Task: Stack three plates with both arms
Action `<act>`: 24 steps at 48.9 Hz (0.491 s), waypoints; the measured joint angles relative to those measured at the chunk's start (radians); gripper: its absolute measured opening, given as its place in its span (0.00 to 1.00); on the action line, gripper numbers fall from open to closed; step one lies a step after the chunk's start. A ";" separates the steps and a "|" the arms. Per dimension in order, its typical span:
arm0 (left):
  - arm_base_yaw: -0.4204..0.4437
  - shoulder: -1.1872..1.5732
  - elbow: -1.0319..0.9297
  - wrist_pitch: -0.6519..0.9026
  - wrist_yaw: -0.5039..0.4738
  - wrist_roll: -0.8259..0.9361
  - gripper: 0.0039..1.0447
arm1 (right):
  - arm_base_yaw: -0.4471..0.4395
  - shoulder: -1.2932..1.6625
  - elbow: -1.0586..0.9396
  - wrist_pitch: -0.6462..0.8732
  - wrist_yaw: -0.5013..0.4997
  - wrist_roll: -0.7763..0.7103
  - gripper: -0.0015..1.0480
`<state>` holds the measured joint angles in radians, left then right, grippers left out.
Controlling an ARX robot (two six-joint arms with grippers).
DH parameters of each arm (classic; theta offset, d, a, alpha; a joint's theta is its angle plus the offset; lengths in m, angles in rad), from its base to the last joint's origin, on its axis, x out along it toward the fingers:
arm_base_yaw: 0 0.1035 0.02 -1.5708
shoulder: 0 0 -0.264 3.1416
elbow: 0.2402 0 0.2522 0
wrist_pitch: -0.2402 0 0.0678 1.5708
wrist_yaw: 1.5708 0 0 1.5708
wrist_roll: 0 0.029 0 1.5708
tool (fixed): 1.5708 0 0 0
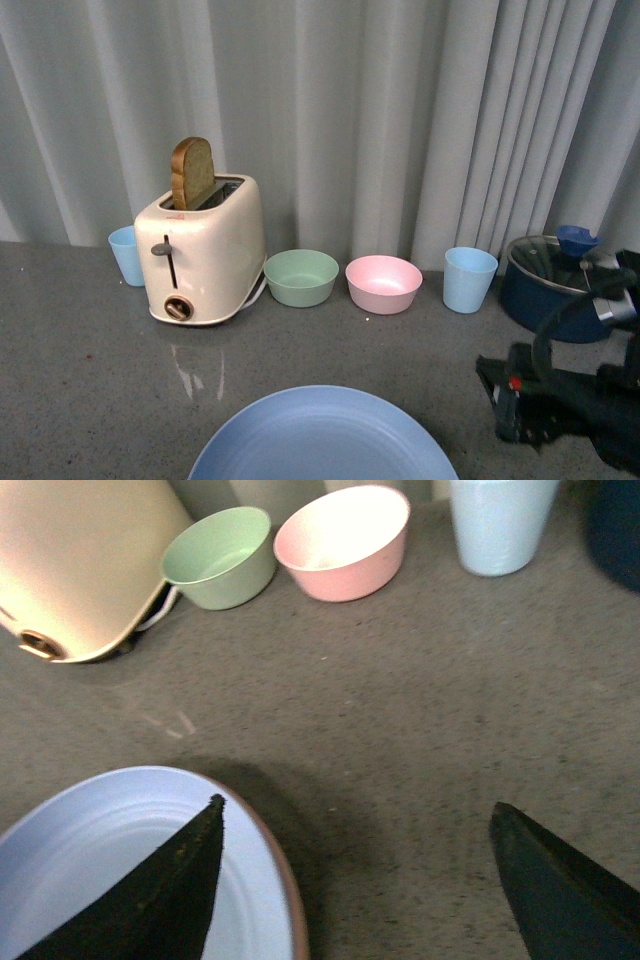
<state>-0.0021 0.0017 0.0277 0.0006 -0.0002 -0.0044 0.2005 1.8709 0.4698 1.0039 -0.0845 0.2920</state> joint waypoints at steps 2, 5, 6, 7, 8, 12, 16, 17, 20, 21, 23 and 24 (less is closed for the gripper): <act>0.000 0.000 0.000 0.000 0.000 0.000 0.94 | 0.000 0.008 -0.028 0.063 0.040 -0.032 0.71; 0.000 0.000 0.000 0.000 0.000 0.000 0.94 | -0.004 0.008 -0.077 0.161 0.111 -0.096 0.63; 0.000 0.001 0.000 0.000 0.000 0.000 0.94 | -0.008 0.003 -0.093 0.196 0.133 -0.106 0.59; 0.000 0.001 0.000 0.000 0.000 0.000 0.94 | -0.014 -0.009 -0.113 0.241 0.161 -0.137 0.54; 0.000 0.001 0.000 0.000 0.000 0.000 0.94 | -0.017 -0.016 -0.122 0.262 0.174 -0.142 0.52; 0.000 -0.001 0.000 0.000 0.000 0.000 0.94 | -0.035 -0.071 -0.175 0.357 0.213 -0.185 0.39; 0.000 0.000 0.000 0.000 0.000 0.000 0.94 | -0.045 -0.108 -0.204 0.389 0.218 -0.201 0.25; 0.000 0.000 0.000 0.000 0.000 0.000 0.94 | -0.045 -0.113 -0.208 0.391 0.219 -0.203 0.21; 0.000 0.000 0.000 0.000 0.000 0.000 0.94 | -0.060 -0.150 -0.240 0.387 0.202 -0.224 0.10; 0.000 0.000 0.000 0.000 0.000 0.000 0.94 | -0.068 -0.182 -0.264 0.379 0.189 -0.238 0.07; 0.000 -0.001 0.000 0.000 0.000 0.000 0.94 | -0.081 -0.267 -0.319 0.357 0.180 -0.259 0.03; 0.000 0.000 0.000 0.000 -0.002 0.000 0.94 | -0.088 -0.311 -0.341 0.345 0.180 -0.262 0.03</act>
<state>-0.0021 0.0017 0.0277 0.0002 -0.0021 -0.0040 0.1123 1.5604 0.1291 1.3491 0.0956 0.0296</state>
